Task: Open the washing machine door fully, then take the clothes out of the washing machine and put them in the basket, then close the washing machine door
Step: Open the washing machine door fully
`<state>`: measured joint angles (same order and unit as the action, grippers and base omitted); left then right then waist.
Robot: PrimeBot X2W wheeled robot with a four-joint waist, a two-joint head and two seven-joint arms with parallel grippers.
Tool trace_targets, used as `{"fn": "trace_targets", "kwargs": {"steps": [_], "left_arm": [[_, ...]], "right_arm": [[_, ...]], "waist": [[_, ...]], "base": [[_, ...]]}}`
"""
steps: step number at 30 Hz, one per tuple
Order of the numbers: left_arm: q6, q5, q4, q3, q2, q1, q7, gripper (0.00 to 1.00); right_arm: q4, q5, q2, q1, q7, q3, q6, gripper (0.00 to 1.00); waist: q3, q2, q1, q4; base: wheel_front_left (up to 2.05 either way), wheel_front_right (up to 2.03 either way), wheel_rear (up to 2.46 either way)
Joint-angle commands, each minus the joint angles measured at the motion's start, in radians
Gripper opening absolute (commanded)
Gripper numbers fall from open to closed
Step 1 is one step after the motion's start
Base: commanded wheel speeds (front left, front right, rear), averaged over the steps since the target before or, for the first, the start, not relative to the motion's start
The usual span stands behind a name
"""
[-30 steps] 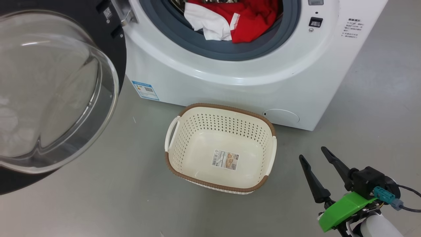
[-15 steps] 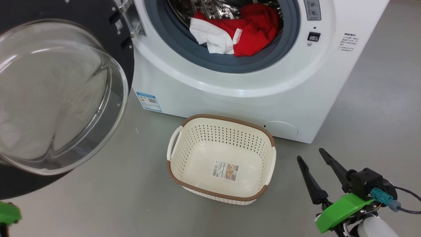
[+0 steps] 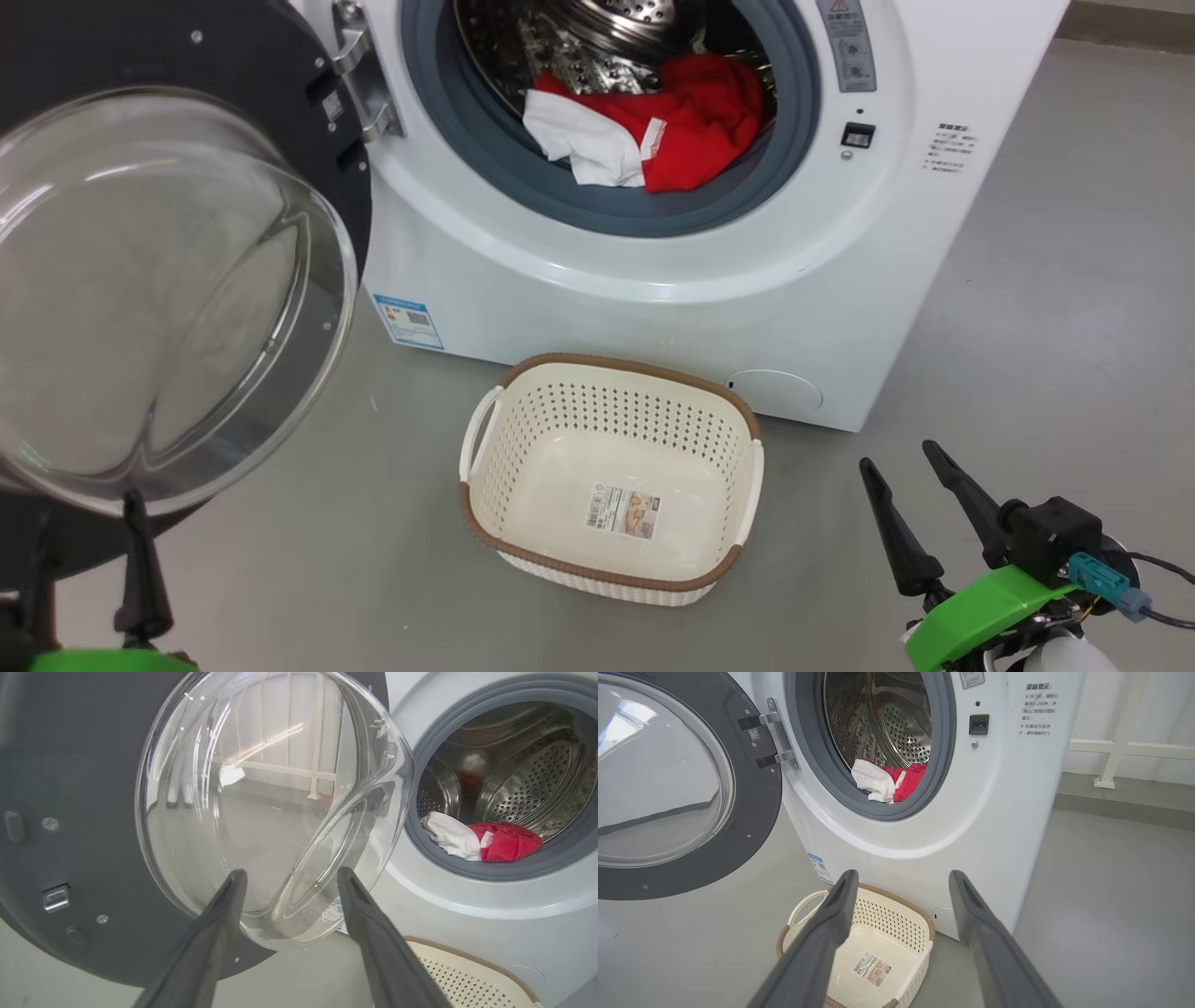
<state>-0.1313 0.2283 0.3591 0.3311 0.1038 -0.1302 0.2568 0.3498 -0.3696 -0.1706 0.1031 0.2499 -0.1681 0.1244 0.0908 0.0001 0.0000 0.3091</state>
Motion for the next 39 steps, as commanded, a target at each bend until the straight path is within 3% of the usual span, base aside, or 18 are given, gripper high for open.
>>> {"fn": "trace_targets", "kwargs": {"steps": [1, 17, 28, 39], "left_arm": [[0.001, 0.019, -0.058, 0.014, 0.018, 0.013, 0.005, 1.0], [0.001, 0.051, -0.186, -0.165, 0.008, 0.133, 0.005, 1.0], [0.001, 0.073, -0.231, -0.201, 0.009, 0.168, 0.005, 1.0], [0.001, 0.08, -0.25, -0.245, 0.0, 0.191, 0.005, 1.0]], "right_arm": [[-0.028, 0.001, 0.005, -0.002, 0.012, -0.005, 0.006, 1.0], [-0.052, 0.012, 0.027, -0.033, 0.012, 0.082, 0.006, 1.0], [-0.065, 0.017, 0.036, -0.045, 0.012, 0.114, 0.006, 1.0], [-0.076, 0.02, 0.039, -0.05, 0.012, 0.14, 0.006, 1.0]], "waist": [[-0.012, -0.0001, 0.0, -0.021], [-0.031, -0.0001, 0.0, -0.177], [-0.029, -0.0001, 0.0, -0.302], [-0.031, -0.0001, 0.0, -0.38]], "base": [[0.0, 0.0, 0.0], [0.0, 0.0, 0.0], [0.0, 0.0, 0.0], [0.0, 0.0, 0.0]]}}
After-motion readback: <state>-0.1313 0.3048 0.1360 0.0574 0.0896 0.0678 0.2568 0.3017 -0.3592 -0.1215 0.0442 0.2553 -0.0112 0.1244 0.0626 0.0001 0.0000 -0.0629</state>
